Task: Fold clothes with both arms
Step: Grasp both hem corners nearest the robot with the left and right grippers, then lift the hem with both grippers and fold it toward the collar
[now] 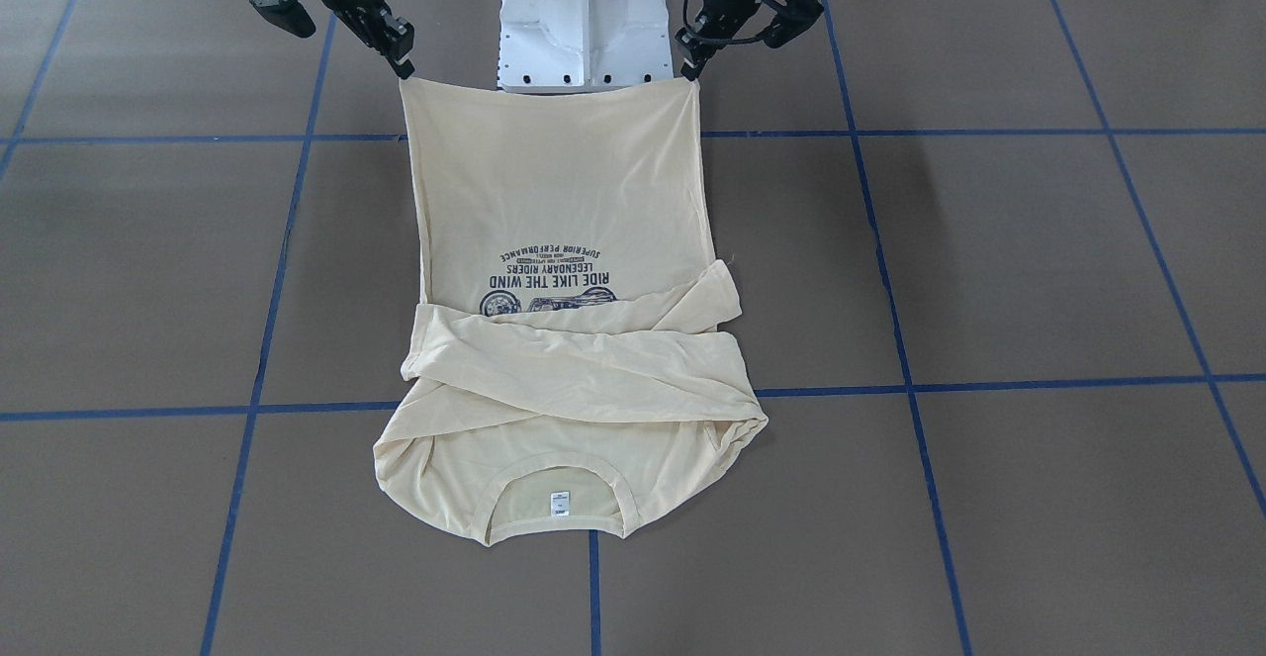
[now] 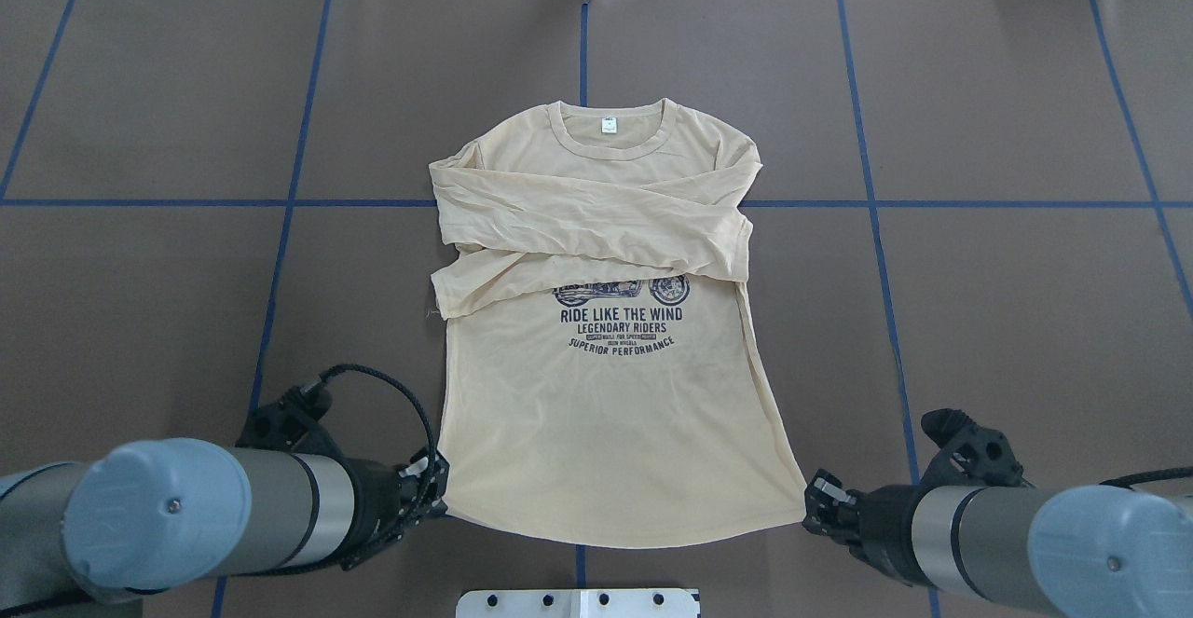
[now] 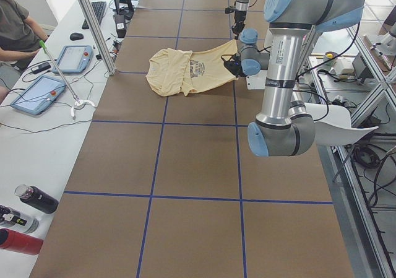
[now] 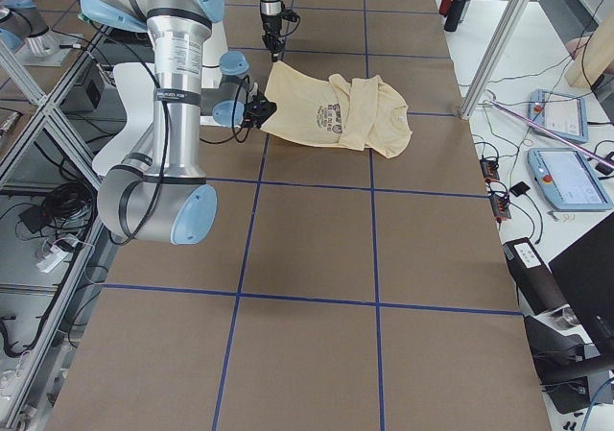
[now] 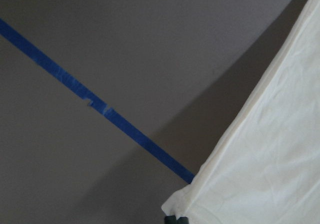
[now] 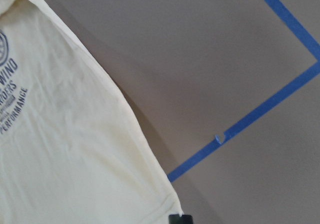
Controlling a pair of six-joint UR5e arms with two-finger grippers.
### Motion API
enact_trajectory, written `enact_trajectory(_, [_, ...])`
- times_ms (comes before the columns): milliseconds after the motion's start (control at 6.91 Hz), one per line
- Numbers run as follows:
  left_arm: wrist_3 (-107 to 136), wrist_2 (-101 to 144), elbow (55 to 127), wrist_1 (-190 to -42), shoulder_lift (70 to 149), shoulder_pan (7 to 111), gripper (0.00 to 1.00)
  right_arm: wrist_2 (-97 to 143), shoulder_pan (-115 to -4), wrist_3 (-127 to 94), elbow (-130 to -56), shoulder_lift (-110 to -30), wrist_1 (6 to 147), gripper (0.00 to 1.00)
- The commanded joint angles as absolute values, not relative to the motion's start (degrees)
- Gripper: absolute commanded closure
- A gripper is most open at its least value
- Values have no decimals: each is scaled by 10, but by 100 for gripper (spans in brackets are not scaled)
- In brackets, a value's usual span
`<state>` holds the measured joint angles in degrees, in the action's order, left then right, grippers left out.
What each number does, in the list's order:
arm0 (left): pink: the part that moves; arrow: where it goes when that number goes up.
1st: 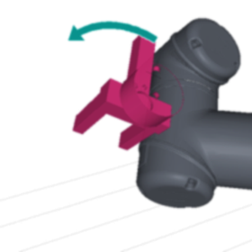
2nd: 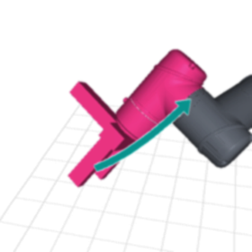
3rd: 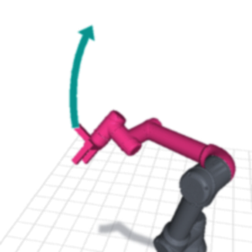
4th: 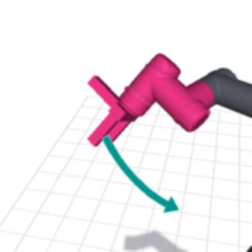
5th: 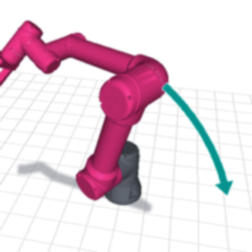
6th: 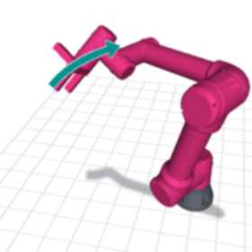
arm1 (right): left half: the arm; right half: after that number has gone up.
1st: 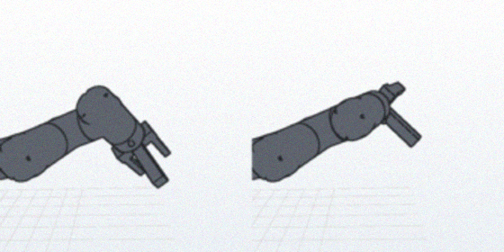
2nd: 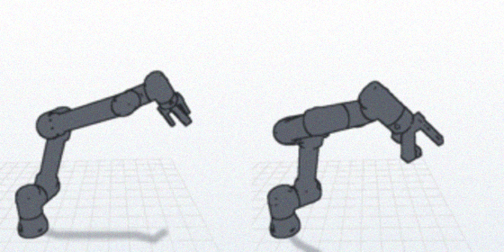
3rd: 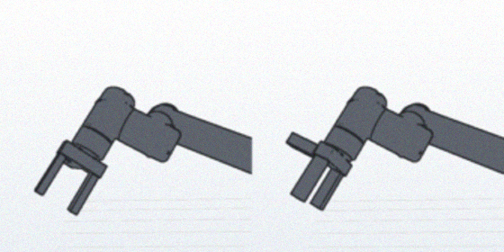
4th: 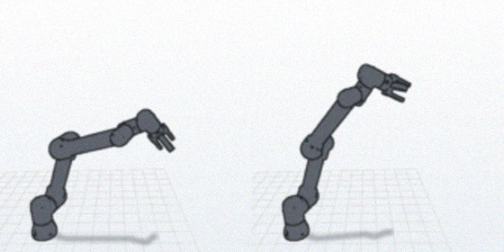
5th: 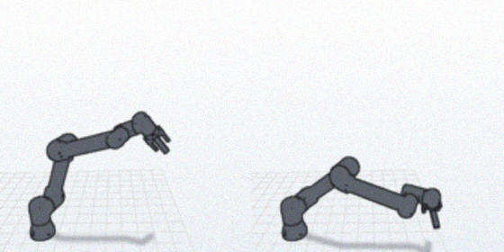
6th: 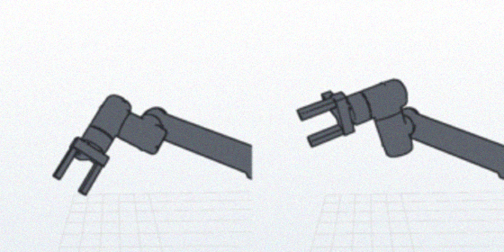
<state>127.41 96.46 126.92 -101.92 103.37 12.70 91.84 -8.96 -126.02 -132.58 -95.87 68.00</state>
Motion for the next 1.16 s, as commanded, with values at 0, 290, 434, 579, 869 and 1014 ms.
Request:
enact_trajectory(0, [1213, 970, 1261, -1018, 1058, 232, 100, 1041, -252, -1257, -1292, -894, 699, 100])
enact_trajectory(290, [1128, 1019, 1184, -1019, 1111, 333, 100, 1170, -409, -1230, -1149, -738, 762, 100])
enact_trajectory(434, [1093, 1024, 1132, -1023, 1140, 371, 100, 1167, -439, -1168, -1103, -709, 772, 100])
enact_trajectory(579, [1072, 1026, 1087, -1029, 1155, 387, 100, 1172, -470, -1150, -1057, -676, 780, 100])
enact_trajectory(869, [1066, 1025, 1029, -1057, 1180, 405, 100, 1184, -518, -1085, -960, -595, 815, 100])
enact_trajectory(1014, [1065, 1024, 1002, -1078, 1194, 416, 100, 1183, -526, -1072, -892, -549, 813, 100])
